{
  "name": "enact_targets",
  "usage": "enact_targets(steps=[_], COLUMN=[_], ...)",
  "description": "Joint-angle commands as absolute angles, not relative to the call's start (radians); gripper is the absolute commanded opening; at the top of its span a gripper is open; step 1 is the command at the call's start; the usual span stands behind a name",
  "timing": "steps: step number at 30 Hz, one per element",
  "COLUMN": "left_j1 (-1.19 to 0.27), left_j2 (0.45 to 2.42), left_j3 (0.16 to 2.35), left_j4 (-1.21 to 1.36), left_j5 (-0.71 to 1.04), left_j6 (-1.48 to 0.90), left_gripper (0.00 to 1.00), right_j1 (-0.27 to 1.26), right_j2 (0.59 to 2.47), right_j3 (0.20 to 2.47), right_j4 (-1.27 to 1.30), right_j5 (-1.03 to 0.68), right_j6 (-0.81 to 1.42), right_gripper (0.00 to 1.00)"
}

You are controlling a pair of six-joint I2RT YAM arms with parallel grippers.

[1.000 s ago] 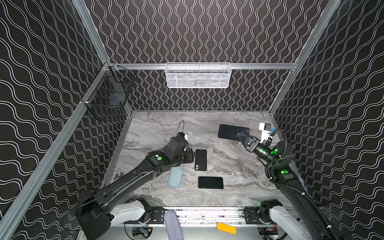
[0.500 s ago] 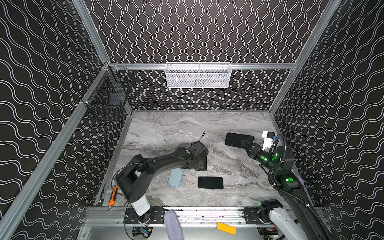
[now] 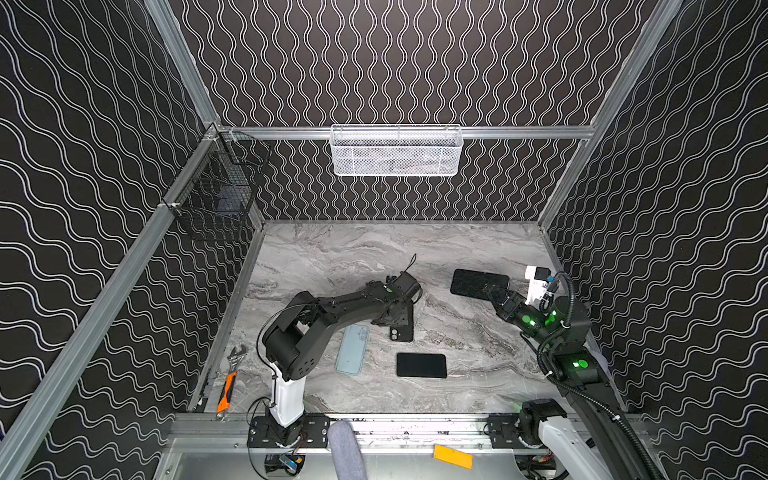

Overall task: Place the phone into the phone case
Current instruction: 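Release the phone with the left gripper and move it over the black case, then grasp the black case with the left gripper and slide it toward the table center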

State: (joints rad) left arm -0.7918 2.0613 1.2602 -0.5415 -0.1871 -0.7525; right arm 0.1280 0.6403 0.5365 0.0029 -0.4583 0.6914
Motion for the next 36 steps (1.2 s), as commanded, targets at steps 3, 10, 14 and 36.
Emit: enact_targets(steps=[3,10,14,36], left_j1=[-0.789,-0.778,-0.771,-0.716], left_j2=[2.061,2.120,2.145,2.094], left_j3=[1.271,1.283,1.297,1.543], left_j4=[-0.541,-0.506,-0.504,-0.596], left_j5=[-0.229,-0.190,-0.190,-0.124], left_j6=[-0.723,-0.705,-0.696,0.136], left_gripper=[0.33,0.18,0.10,0.00], right_j1=[0.125,0.126,0.123,0.105], right_j2=[0.642,0.659,0.661,0.618], right_j3=[0.533,0.540,0.550,0.594], right_j4=[0.050,0.069,0.058,-0.067], right_j5=[-0.475,-0.492,-0.493,-0.443], right_j6=[0.689,0.701,0.694,0.662], right_gripper=[0.00,0.00,0.00,0.00])
